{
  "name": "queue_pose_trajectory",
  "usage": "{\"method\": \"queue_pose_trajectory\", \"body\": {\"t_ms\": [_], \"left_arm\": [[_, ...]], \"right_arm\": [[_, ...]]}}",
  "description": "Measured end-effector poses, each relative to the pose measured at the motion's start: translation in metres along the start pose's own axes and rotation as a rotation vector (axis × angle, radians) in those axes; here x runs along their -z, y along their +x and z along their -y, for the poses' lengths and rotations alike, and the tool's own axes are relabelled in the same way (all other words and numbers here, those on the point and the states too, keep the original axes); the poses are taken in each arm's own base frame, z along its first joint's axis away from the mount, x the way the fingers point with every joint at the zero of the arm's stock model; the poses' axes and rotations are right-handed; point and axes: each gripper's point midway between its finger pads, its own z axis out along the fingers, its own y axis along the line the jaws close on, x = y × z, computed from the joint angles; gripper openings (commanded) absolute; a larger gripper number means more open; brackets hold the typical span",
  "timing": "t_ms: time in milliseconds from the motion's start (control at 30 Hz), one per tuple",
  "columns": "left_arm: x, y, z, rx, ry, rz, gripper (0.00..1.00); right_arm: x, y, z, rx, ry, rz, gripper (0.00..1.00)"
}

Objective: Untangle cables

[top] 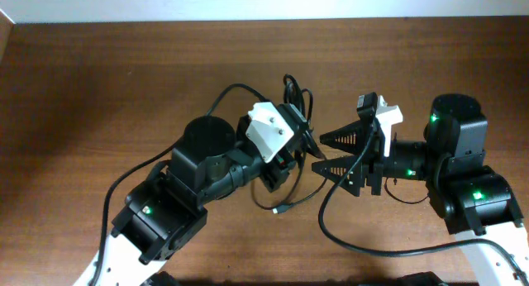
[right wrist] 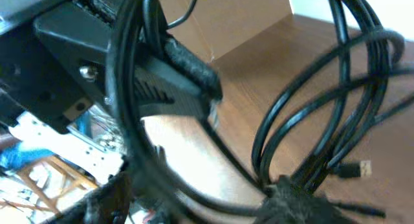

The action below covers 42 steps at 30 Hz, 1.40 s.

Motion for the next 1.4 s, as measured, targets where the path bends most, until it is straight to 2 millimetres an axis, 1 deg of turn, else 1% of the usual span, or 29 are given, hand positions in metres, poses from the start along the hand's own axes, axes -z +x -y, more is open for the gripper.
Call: {"method": "queue_pose_trajectory", "body": {"t_ms": [33, 67, 100, 267, 300, 367, 400, 467, 533, 633, 700, 733, 800, 900, 933, 1067, 1233, 1400], "left_arm": [[-0.002, 0.0, 0.003, 0.003, 0.022, 0.001, 0.0], [-0.003, 0.001, 0.005, 0.005, 0.033, -0.001, 0.0], [-0.004, 0.001, 0.006, 0.006, 0.041, -0.002, 0.0], [-0.011, 0.009, 0.004, 0.049, 0.045, -0.03, 0.0], [-0.011, 0.017, 0.002, 0.061, 0.031, -0.062, 0.0], [-0.008, 0.039, -0.006, 0.094, -0.023, -0.158, 0.0], [-0.004, 0.057, -0.012, 0.108, -0.069, -0.23, 0.0], [0.005, 0.084, -0.021, 0.111, -0.137, -0.345, 0.0], [0.018, 0.108, -0.028, 0.105, -0.202, -0.453, 0.0], [0.036, 0.125, -0.039, 0.08, -0.287, -0.538, 0.0], [0.048, 0.124, -0.047, 0.062, -0.353, -0.546, 0.0], [0.053, 0.123, -0.05, 0.055, -0.379, -0.542, 0.0], [0.067, 0.115, -0.059, 0.034, -0.452, -0.514, 0.0], [0.089, 0.103, -0.073, 0.062, -0.584, -0.452, 0.0], [0.097, 0.099, -0.077, 0.066, -0.627, -0.43, 0.0], [0.119, 0.088, -0.087, 0.123, -0.74, -0.355, 0.0], [0.142, 0.08, -0.096, 0.132, -0.845, -0.303, 0.0], [0.152, 0.076, -0.103, 0.128, -0.908, -0.283, 0.0]], "right_arm": [[0.0, 0.0, 0.0, 0.014, 0.0, 0.0, 0.3], [0.0, 0.0, 0.0, 0.017, 0.0, -0.001, 0.16], [0.0, 0.0, 0.0, 0.024, -0.001, -0.001, 0.04], [0.001, 0.0, -0.002, 0.052, -0.002, 0.002, 0.04], [0.001, 0.0, 0.001, 0.047, 0.012, 0.001, 0.04], [0.004, -0.001, 0.013, -0.002, 0.079, 0.005, 0.04], [0.008, -0.001, 0.022, -0.033, 0.119, 0.012, 0.04], [0.021, -0.004, 0.041, -0.092, 0.207, 0.041, 0.04], [0.039, -0.008, 0.06, -0.157, 0.291, 0.082, 0.04], [0.071, -0.01, 0.085, -0.246, 0.401, 0.148, 0.04], [0.088, -0.01, 0.093, -0.29, 0.434, 0.184, 0.04], [0.092, -0.01, 0.094, -0.297, 0.439, 0.195, 0.04], [0.106, -0.012, 0.097, -0.318, 0.45, 0.229, 0.04], [0.117, -0.014, 0.097, -0.329, 0.444, 0.259, 0.04], [0.118, -0.014, 0.096, -0.329, 0.439, 0.263, 0.04], [0.125, -0.015, 0.096, -0.332, 0.441, 0.28, 0.04], [0.134, -0.016, 0.098, -0.337, 0.452, 0.3, 0.04], [0.134, -0.016, 0.097, -0.338, 0.443, 0.303, 0.04]]}}
